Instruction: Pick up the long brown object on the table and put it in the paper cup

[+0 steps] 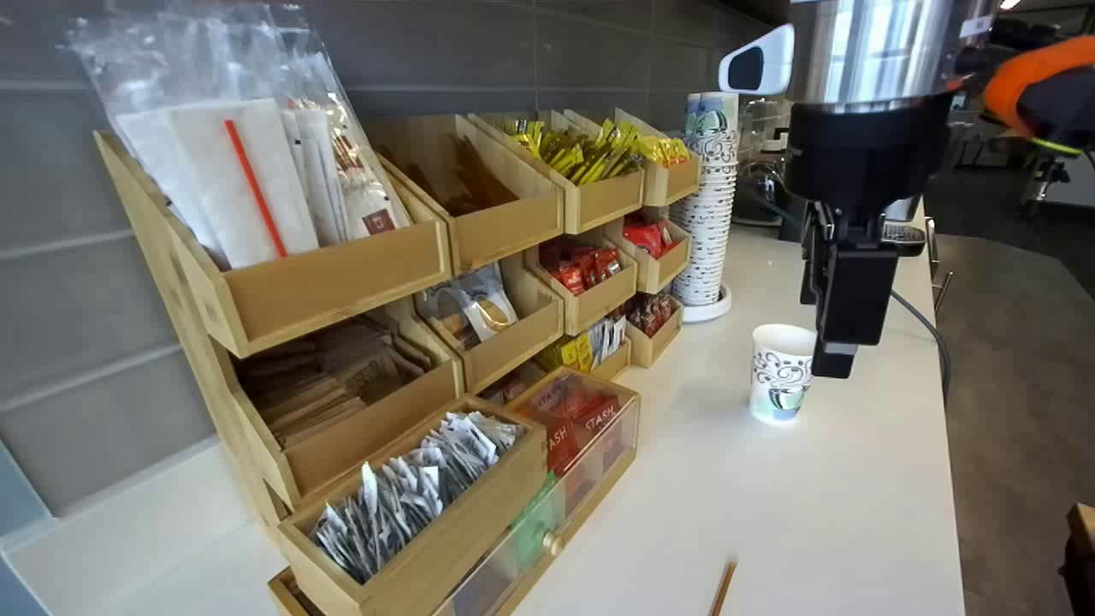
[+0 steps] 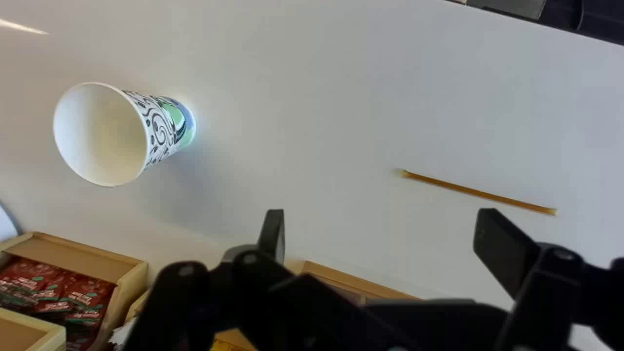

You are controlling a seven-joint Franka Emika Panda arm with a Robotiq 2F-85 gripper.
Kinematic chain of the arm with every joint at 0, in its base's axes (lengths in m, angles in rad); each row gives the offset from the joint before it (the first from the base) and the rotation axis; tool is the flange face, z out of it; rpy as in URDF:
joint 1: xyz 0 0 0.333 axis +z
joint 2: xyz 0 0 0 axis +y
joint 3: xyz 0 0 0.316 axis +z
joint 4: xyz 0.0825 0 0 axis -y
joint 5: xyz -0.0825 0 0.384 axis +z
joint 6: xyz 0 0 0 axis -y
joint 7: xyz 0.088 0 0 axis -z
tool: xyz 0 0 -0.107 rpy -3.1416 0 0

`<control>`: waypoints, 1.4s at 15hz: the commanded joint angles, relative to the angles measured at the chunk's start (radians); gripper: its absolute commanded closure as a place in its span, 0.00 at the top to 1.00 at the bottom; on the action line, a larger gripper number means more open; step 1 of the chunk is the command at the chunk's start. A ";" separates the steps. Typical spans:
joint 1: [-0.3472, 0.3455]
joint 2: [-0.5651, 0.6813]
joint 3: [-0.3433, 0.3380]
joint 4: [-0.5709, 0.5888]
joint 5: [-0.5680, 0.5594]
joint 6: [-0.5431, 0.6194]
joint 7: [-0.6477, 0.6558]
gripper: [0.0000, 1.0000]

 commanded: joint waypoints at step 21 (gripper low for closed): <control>0.195 0.151 0.067 -0.018 -0.194 0.041 -0.209 1.00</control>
